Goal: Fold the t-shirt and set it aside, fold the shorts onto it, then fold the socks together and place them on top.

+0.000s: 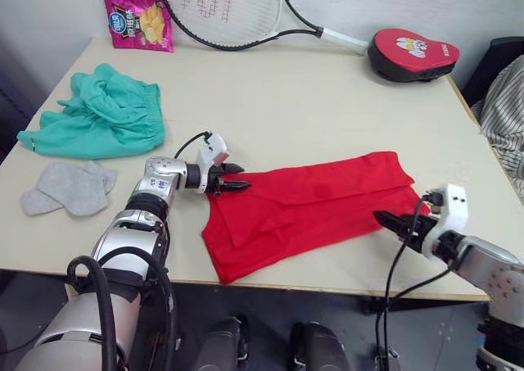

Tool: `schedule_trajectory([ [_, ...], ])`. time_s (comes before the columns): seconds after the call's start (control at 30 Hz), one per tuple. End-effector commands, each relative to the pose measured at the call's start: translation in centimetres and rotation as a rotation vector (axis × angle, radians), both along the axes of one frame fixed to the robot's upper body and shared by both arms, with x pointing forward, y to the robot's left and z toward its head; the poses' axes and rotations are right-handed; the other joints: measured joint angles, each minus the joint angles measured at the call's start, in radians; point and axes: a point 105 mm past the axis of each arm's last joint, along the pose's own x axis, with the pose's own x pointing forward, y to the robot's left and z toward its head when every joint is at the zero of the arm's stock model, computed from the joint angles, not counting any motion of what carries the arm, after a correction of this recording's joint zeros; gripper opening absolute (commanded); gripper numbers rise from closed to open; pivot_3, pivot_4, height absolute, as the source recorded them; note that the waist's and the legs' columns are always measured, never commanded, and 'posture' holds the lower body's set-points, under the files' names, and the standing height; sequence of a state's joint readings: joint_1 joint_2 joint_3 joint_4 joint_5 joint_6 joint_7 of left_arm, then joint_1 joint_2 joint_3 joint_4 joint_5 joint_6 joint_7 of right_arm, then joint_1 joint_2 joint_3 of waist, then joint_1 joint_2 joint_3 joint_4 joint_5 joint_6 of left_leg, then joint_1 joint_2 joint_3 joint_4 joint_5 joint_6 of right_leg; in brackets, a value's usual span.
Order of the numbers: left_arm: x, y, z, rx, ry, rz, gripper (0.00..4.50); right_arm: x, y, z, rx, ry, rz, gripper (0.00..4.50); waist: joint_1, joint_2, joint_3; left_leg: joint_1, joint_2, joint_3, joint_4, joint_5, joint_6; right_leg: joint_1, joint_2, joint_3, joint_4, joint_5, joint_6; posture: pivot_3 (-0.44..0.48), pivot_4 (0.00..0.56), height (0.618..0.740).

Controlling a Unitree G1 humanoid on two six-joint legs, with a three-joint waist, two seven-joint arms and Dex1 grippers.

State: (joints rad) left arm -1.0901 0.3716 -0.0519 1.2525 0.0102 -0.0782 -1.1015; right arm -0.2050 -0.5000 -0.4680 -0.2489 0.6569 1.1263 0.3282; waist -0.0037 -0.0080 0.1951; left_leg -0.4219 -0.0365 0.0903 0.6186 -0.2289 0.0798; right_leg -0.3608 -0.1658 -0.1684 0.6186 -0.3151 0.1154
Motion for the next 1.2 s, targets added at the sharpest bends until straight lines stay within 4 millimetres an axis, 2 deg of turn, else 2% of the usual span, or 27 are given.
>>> schedule_trajectory([
  [0.03,-0.6,0.4,-1.0,0.005,0.03,-0.017,1.28,1.0,0.7,-0.5,-0.014,-0.009,0.033,2.09,-0.003,0.0,0.0,0.0,0.0,0.001,0.0,0.0,0.0,0.0,0.001,0.0,0.0,0.0,0.0,0.0,0.15,0.74],
  [0.17,-0.8,0.9,-1.1,-0.018,0.018,-0.007,0.01,2.1,0.6,-0.4,-0.056,-0.051,0.044,0.62,-0.005,0.0,0.0,0.001,0.0,0.002,0.0,0.0,0.0,-0.001,0.001,0.002,0.001,0.0,0.0,0.0,0.15,0.74],
  [0.2,-0.8,1.0,-1.0,-0.026,0.016,-0.006,0.0,2.4,0.6,-0.3,-0.065,-0.061,0.047,0.23,-0.005,0.0,0.0,0.001,0.0,0.003,0.0,0.0,0.0,-0.001,0.001,0.003,0.001,0.0,0.0,0.0,0.15,0.74],
  [0.23,-0.9,1.3,-1.0,-0.036,0.01,-0.002,0.0,2.8,0.5,-0.2,-0.078,-0.076,0.049,0.04,-0.007,0.0,0.0,0.001,0.0,0.003,0.0,0.0,0.0,-0.001,0.001,0.003,0.001,0.0,0.0,0.0,0.15,0.74],
  [0.33,-1.2,1.9,-0.7,-0.083,-0.009,0.012,0.0,4.3,0.3,0.2,-0.119,-0.108,0.063,0.04,-0.022,0.0,0.0,0.001,0.0,0.003,0.001,0.0,0.0,-0.001,0.001,0.003,0.002,0.0,0.0,0.0,0.15,0.74],
  [0.5,-1.7,4.0,-0.1,-0.157,-0.105,0.148,0.0,8.1,0.3,1.8,-0.248,-0.188,0.099,0.04,-0.037,0.0,0.0,0.002,0.001,0.004,0.001,0.001,0.0,-0.002,0.0,0.006,0.003,0.0,0.0,0.0,0.15,0.74],
  [0.67,-4.1,4.3,0.1,-0.193,-0.178,0.277,0.0,11.6,0.8,3.4,-0.333,-0.259,0.13,0.04,-0.04,0.002,0.001,0.001,0.002,0.005,0.001,0.001,0.0,-0.001,0.001,0.008,0.003,0.0,0.0,0.0,0.15,0.74],
  [0.83,-6.5,3.7,-0.1,-0.228,-0.186,0.413,0.0,13.4,1.4,4.2,-0.304,-0.276,0.117,0.04,-0.027,0.002,0.001,0.001,0.002,0.004,0.003,0.001,0.0,0.0,0.001,0.008,0.002,0.0,0.0,0.0,0.15,0.74],
  [0.97,-8.9,3.6,-0.1,-0.335,-0.106,0.542,0.0,13.8,1.2,3.8,-0.3,-0.249,0.106,0.04,-0.02,0.002,0.001,0.0,0.002,0.003,0.004,0.001,0.0,0.0,0.0,0.009,0.001,0.0,0.0,0.0,0.15,0.74],
  [1.0,-9.5,3.5,0.0,-0.342,-0.084,0.543,0.0,13.7,1.2,3.8,-0.282,-0.245,0.118,0.25,-0.019,0.002,0.001,0.0,0.002,0.003,0.004,0.001,0.0,0.001,0.0,0.009,0.001,0.0,0.0,0.0,0.15,0.74],
  [1.1,-10.5,2.9,0.6,-0.304,-0.051,0.466,0.64,12.7,1.2,3.9,-0.296,-0.232,0.192,0.92,-0.016,0.003,0.002,0.0,0.002,0.002,0.004,0.001,0.0,0.001,0.0,0.009,0.001,0.0,0.0,0.0,0.15,0.74],
  [1.2,-9.9,3.7,1.8,-0.228,-0.062,0.406,1.56,10.7,0.5,4.3,-0.298,-0.233,0.232,1.96,-0.005,0.003,0.002,0.0,0.002,0.002,0.004,0.0,-0.001,0.0,0.0,0.009,0.001,0.0,0.0,0.0,0.15,0.74],
])
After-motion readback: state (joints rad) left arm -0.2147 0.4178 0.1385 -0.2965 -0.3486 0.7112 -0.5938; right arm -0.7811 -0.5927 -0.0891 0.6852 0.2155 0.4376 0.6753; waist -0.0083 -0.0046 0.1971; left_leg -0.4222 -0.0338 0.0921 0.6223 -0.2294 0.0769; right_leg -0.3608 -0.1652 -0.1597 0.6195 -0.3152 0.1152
